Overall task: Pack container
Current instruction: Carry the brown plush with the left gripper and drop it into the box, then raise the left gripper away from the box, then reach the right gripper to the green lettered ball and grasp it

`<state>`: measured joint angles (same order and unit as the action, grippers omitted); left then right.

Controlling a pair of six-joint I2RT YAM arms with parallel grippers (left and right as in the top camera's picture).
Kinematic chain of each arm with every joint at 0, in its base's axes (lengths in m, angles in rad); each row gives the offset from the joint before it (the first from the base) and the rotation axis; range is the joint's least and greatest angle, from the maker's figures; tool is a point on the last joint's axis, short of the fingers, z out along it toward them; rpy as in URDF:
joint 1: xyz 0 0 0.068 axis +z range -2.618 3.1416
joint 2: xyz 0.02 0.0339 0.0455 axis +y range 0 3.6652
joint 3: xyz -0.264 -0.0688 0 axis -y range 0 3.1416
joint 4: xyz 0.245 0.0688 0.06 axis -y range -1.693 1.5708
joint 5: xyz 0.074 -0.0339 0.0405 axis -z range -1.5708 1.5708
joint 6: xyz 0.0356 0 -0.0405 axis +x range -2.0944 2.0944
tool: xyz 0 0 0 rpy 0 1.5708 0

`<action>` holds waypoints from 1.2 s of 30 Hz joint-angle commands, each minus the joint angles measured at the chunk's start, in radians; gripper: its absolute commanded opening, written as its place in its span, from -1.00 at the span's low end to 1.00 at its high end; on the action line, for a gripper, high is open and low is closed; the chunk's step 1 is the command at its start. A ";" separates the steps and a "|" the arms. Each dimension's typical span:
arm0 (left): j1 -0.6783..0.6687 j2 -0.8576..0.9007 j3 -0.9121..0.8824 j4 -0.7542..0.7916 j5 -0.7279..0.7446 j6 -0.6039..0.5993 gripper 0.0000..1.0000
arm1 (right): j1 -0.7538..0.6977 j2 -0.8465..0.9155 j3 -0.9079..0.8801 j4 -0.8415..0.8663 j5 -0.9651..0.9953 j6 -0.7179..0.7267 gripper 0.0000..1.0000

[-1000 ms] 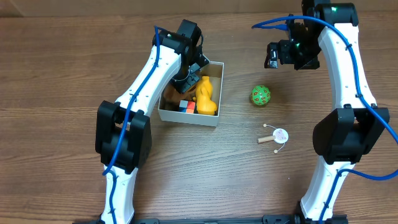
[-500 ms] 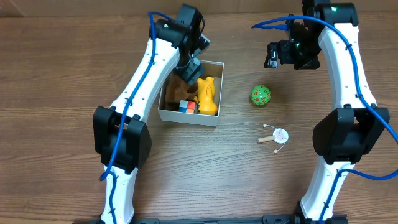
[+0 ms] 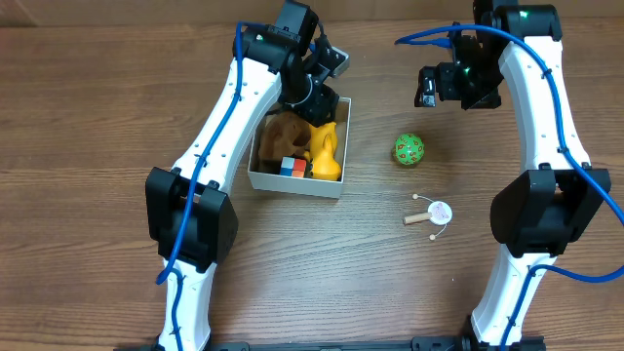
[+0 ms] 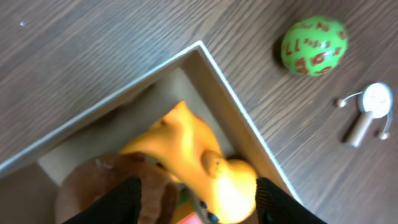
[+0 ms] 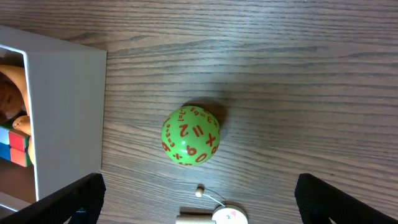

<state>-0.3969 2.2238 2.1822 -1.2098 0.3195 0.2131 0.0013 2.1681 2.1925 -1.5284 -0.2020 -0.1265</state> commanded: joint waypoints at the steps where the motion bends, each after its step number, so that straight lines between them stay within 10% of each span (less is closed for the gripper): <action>1: 0.038 -0.007 0.037 0.016 -0.036 -0.144 0.39 | -0.003 -0.041 0.026 0.005 -0.001 0.008 1.00; 9: 0.227 -0.010 0.203 0.018 -0.095 -0.384 1.00 | -0.003 -0.041 0.026 0.005 -0.001 0.007 1.00; 36: 0.385 -0.010 0.240 -0.146 -0.267 -0.419 1.00 | -0.003 -0.024 -0.005 0.048 0.000 0.058 1.00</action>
<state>-0.0067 2.2238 2.4104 -1.3571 0.0654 -0.1894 0.0013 2.1681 2.1925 -1.4750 -0.2020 -0.1165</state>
